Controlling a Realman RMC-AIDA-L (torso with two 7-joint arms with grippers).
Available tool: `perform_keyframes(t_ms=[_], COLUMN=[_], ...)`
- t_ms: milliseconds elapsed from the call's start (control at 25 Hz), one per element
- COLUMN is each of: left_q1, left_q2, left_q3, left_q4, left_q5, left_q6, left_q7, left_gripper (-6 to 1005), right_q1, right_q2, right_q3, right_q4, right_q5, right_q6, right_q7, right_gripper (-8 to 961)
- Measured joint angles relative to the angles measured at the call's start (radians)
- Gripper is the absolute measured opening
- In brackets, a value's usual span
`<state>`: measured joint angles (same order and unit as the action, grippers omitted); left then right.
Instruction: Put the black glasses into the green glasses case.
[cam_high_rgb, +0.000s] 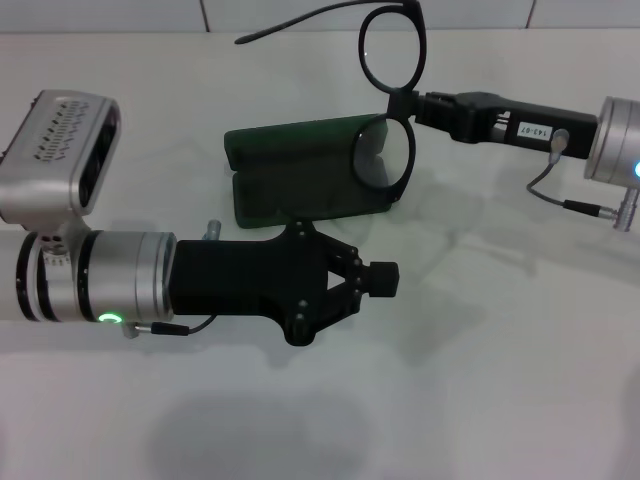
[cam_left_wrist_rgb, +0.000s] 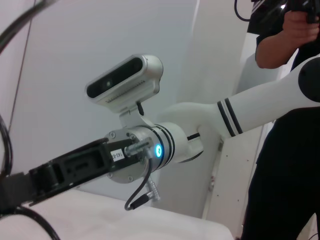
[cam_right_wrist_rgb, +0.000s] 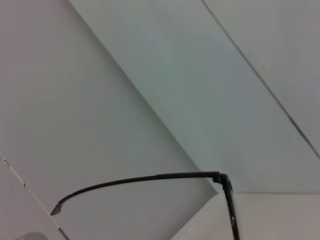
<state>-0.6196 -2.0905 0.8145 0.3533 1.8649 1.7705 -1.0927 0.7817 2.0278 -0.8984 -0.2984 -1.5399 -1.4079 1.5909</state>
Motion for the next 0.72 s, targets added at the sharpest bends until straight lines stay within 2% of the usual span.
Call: perform_keyframes(t_ms=[720], left_q1=[-0.025], left_q2=[0.001], left_q3=[-0.004], left_q4=[-0.01], left_q5=[-0.039], left_q6=[-0.02], left_q7=[-0.01], left_gripper=[1], right_q1=[0.008], right_q2=[0.0], right_q3=[-0.157], right_q4=[-0.008], right_q5=[0.001], right_q6=[-0.012], right_q7=[-0.003], right_gripper=[88])
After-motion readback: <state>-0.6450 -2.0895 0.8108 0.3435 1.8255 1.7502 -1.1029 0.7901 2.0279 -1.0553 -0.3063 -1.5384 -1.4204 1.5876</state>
